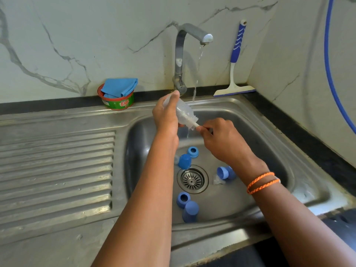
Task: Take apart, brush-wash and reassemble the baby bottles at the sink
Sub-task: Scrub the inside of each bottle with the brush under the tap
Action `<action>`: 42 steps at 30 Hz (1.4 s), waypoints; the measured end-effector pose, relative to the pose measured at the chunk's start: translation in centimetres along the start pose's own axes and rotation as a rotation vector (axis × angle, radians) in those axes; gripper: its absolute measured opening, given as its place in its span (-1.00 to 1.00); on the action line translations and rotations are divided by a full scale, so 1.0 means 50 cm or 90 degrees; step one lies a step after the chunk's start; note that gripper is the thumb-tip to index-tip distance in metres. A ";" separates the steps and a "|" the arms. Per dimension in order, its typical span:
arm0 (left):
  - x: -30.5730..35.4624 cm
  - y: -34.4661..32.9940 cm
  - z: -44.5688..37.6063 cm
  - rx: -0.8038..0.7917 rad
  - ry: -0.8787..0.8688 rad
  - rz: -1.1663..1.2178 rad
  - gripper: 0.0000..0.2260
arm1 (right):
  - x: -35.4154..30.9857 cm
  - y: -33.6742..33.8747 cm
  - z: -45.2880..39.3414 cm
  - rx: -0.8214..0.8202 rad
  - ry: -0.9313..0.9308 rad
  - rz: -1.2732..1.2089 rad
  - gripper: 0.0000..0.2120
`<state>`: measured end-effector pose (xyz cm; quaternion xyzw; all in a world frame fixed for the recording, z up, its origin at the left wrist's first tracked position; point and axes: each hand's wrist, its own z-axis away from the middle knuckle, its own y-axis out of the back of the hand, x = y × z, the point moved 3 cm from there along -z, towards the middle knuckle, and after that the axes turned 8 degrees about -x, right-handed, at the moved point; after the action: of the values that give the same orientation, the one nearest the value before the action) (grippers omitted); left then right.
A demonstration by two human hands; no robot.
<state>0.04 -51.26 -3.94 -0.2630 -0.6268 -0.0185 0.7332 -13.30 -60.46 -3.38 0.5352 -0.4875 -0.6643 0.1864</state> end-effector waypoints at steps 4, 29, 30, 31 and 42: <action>0.009 0.005 -0.001 -0.014 -0.018 -0.068 -0.77 | 0.020 0.028 0.009 -0.046 0.094 -0.043 -0.61; -0.029 0.046 -0.008 0.108 0.122 0.293 -0.51 | 0.045 0.092 0.031 0.143 -0.032 0.174 -0.69; -0.030 0.041 -0.007 0.095 0.124 0.325 -0.52 | 0.052 0.088 0.027 0.141 -0.056 0.139 -0.65; -0.032 0.038 -0.006 0.085 0.125 0.352 -0.53 | 0.060 0.087 0.025 0.147 -0.080 0.086 -0.62; -0.068 -0.018 -0.009 -0.123 0.202 0.077 -0.43 | 0.054 0.052 0.015 0.161 -0.108 -0.077 -0.58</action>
<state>-0.62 -53.23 -6.81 -0.3631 -0.4819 -0.0760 0.7938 -15.67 -63.38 -2.65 0.5248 -0.5484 -0.6501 0.0355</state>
